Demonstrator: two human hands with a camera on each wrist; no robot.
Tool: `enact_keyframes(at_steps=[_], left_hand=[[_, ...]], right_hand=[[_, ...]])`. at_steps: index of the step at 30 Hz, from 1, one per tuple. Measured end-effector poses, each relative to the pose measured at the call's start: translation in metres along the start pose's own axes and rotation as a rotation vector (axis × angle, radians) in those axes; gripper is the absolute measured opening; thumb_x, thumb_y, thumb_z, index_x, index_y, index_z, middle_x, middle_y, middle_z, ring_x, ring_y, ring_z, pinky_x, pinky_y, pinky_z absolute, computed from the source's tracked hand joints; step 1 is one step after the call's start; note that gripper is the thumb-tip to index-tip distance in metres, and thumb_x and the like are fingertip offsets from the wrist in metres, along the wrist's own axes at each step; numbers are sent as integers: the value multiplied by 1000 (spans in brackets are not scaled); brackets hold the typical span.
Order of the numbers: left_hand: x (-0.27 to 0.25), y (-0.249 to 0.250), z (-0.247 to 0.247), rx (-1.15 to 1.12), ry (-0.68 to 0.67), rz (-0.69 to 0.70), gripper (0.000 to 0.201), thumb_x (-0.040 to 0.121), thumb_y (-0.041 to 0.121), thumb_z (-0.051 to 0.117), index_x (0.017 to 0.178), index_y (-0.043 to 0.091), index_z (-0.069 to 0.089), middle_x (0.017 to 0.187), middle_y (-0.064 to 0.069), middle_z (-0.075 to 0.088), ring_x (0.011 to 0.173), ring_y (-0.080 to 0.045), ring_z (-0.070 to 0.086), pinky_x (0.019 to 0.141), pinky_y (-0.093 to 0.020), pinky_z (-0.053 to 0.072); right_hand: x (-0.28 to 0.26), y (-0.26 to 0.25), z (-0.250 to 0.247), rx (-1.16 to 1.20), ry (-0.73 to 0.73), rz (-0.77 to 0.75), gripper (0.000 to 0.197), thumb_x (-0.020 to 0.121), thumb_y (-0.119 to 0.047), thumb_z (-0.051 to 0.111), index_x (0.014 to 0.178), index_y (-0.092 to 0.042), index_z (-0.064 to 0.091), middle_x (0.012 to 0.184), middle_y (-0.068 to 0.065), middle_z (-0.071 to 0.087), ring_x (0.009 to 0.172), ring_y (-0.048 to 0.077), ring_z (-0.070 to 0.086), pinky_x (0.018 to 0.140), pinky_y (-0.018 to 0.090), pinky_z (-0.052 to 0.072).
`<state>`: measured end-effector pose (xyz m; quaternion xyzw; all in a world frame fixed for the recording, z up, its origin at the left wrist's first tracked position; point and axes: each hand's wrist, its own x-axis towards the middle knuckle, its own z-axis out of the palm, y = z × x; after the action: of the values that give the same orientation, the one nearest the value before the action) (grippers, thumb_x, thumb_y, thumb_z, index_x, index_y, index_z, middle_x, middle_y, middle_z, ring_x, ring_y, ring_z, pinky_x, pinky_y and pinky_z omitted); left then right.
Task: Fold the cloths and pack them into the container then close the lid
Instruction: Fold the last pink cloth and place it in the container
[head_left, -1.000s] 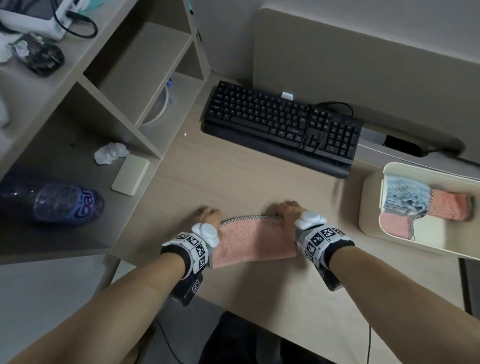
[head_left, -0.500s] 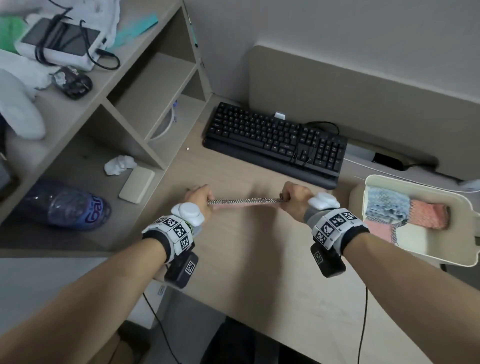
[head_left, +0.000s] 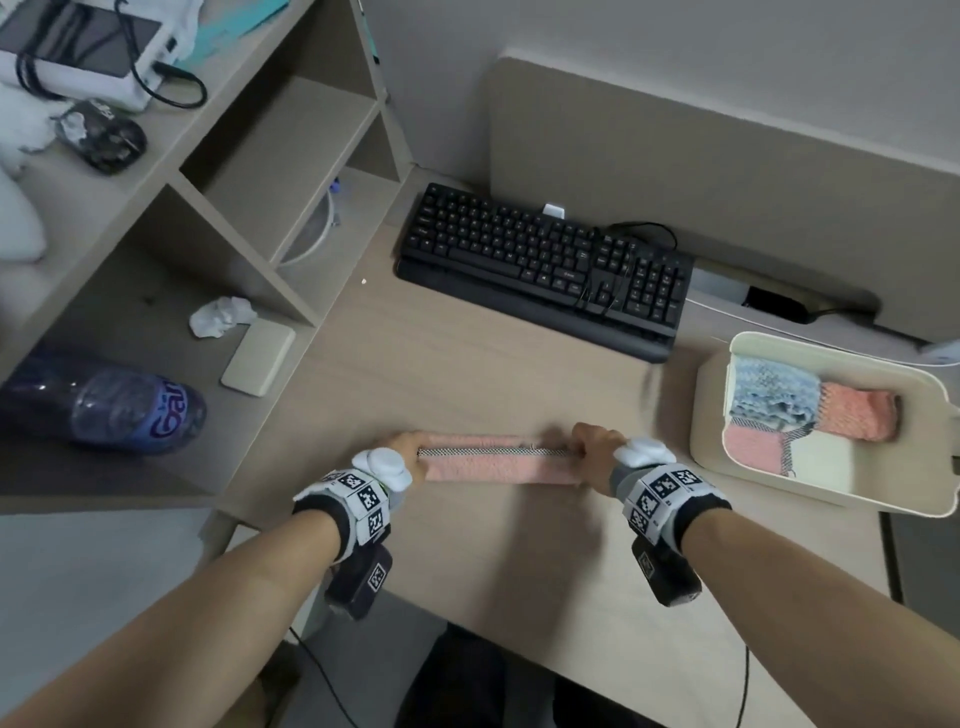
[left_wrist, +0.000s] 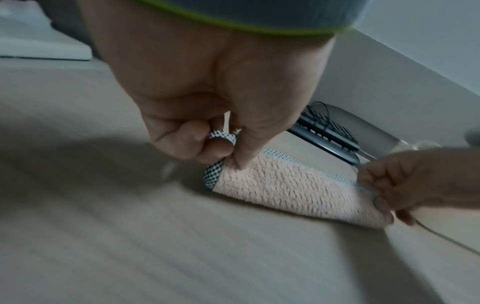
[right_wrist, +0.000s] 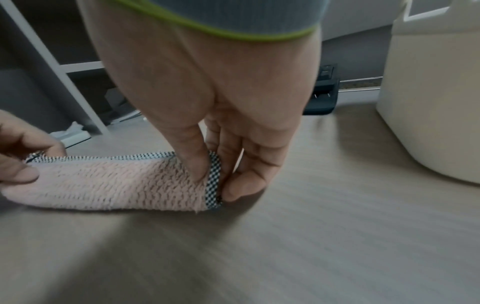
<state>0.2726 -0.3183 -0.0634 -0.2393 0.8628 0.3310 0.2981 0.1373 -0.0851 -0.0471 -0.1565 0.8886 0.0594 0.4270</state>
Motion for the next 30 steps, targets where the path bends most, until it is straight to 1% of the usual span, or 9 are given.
enact_keyframes(at_steps=[3, 5, 9, 11, 13, 16, 20, 25, 30], left_hand=[[4, 3, -1, -21, 81, -56, 41, 92, -6, 44, 128, 9, 57, 115, 2, 53, 105, -22, 56, 71, -7, 38], [12, 4, 2, -15, 86, -105, 36, 94, -5, 43, 127, 2, 56, 112, -5, 55, 104, -29, 57, 68, -10, 35], [24, 3, 4, 33, 144, -194, 28, 92, 14, 54, 117, 3, 57, 120, -20, 61, 110, -35, 57, 93, -36, 44], [26, 4, 6, 90, 168, -200, 29, 92, 21, 54, 116, 5, 55, 119, -19, 60, 111, -35, 57, 95, -39, 45], [28, 2, 8, 146, 188, -206, 33, 91, 27, 54, 117, 8, 52, 122, -19, 56, 111, -36, 56, 95, -42, 47], [27, 2, 6, 161, 253, -221, 38, 88, 30, 57, 117, 9, 47, 125, -20, 46, 105, -37, 56, 88, -43, 50], [11, 22, -4, 338, 350, -38, 44, 85, 35, 61, 115, 12, 40, 118, -11, 36, 82, -34, 61, 65, -38, 49], [9, 44, 17, 469, 188, 288, 28, 88, 27, 52, 113, 14, 48, 115, -8, 43, 96, -29, 56, 74, -40, 52], [23, 36, 43, 437, -16, 433, 46, 86, 27, 54, 131, 34, 47, 124, 3, 43, 111, -19, 43, 95, -33, 46]], right_hand=[[13, -3, 2, 53, -3, 22, 27, 85, -32, 62, 111, -36, 54, 104, -6, 66, 93, 22, 65, 88, 44, 51], [27, -3, 8, 67, -18, 2, 28, 85, -27, 62, 113, -32, 56, 103, -4, 68, 94, 24, 67, 89, 45, 52], [32, -5, 11, 64, 1, -3, 30, 89, -25, 60, 119, -21, 57, 110, 1, 67, 98, 26, 66, 87, 35, 49], [31, -6, 11, 157, 13, -22, 37, 91, -27, 63, 124, -11, 56, 121, 12, 63, 110, 32, 61, 84, 35, 45], [29, -8, 11, 253, 41, -8, 44, 92, -29, 63, 127, -4, 53, 127, 20, 58, 117, 36, 57, 91, 39, 45], [25, -11, 5, 160, 49, 77, 45, 94, -26, 59, 131, -6, 42, 122, 13, 63, 112, 31, 62, 93, 39, 46], [21, -10, -1, 77, 26, 100, 48, 90, -33, 64, 126, -12, 39, 115, 3, 66, 98, 22, 64, 75, 33, 44], [31, -7, 11, 327, 48, -29, 50, 90, -35, 65, 126, -3, 55, 128, 19, 58, 118, 35, 56, 93, 38, 45], [30, -3, 12, 356, 21, -36, 42, 90, -34, 63, 120, -4, 60, 123, 18, 62, 114, 34, 58, 82, 33, 41]])
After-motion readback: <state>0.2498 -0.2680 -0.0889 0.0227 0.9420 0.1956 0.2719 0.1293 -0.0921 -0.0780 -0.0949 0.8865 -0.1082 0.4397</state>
